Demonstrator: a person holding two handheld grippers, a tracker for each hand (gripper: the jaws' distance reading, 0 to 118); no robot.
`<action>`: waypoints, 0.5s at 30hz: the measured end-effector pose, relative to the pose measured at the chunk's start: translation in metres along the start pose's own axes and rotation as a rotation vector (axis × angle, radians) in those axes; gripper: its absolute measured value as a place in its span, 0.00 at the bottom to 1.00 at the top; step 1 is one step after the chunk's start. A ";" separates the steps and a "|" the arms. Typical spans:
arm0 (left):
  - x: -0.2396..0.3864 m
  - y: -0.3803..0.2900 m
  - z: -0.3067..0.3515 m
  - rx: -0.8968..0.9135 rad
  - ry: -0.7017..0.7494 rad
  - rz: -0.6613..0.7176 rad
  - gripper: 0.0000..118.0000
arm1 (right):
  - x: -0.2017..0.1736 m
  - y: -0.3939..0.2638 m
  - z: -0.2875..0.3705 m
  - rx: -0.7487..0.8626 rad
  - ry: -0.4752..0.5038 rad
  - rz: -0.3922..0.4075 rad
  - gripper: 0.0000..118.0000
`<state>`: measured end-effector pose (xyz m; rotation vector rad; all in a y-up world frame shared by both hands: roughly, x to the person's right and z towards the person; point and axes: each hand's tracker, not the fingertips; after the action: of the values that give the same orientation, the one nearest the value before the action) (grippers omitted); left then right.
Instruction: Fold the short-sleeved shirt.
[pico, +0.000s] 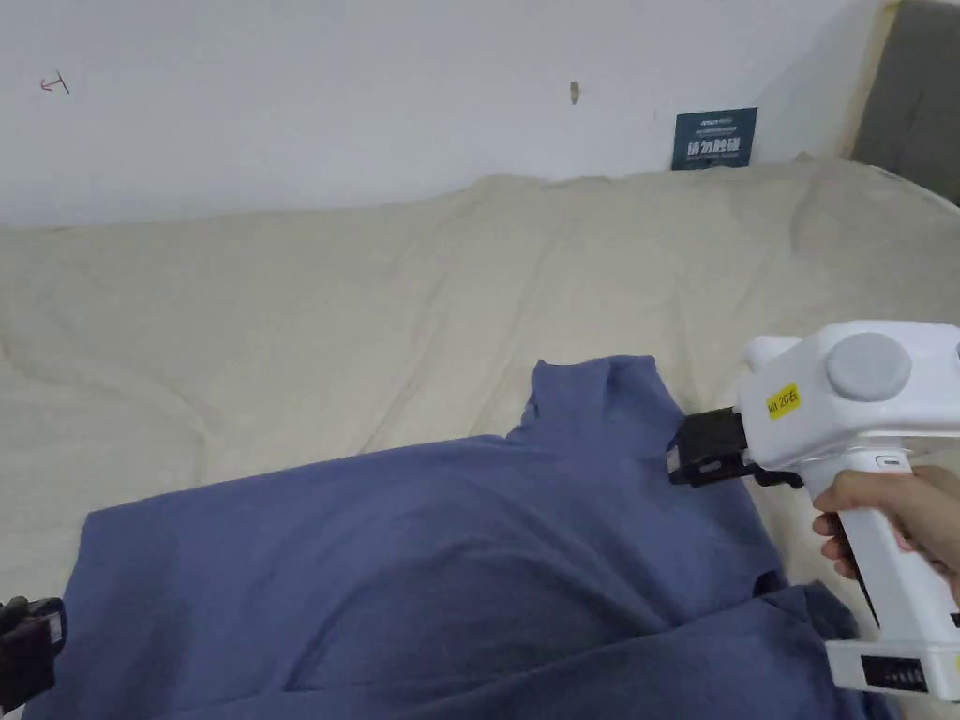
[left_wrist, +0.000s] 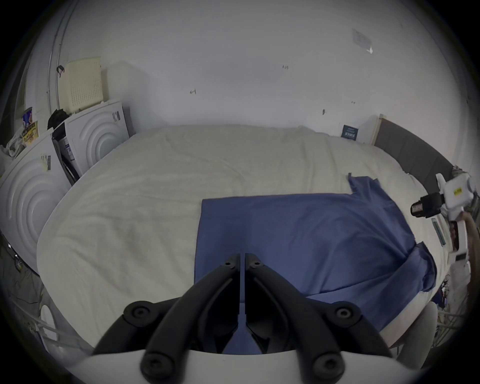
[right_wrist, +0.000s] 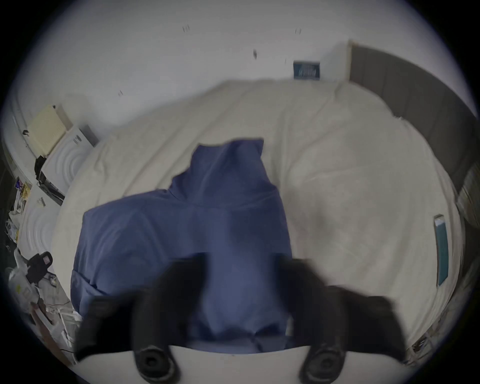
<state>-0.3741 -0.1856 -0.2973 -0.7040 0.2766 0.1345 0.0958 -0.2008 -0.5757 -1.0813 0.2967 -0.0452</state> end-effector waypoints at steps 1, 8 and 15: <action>-0.002 0.000 -0.003 -0.007 0.005 0.002 0.03 | 0.002 0.008 -0.010 0.009 -0.003 0.003 0.77; -0.010 0.006 -0.030 -0.064 0.014 0.008 0.03 | 0.014 0.062 -0.067 -0.027 -0.037 -0.048 0.77; -0.007 0.005 -0.048 -0.106 0.017 0.007 0.03 | -0.002 0.051 -0.082 -0.027 -0.130 0.082 0.34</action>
<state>-0.3913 -0.2139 -0.3336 -0.8095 0.2903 0.1508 0.0668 -0.2465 -0.6556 -1.0928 0.2249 0.1023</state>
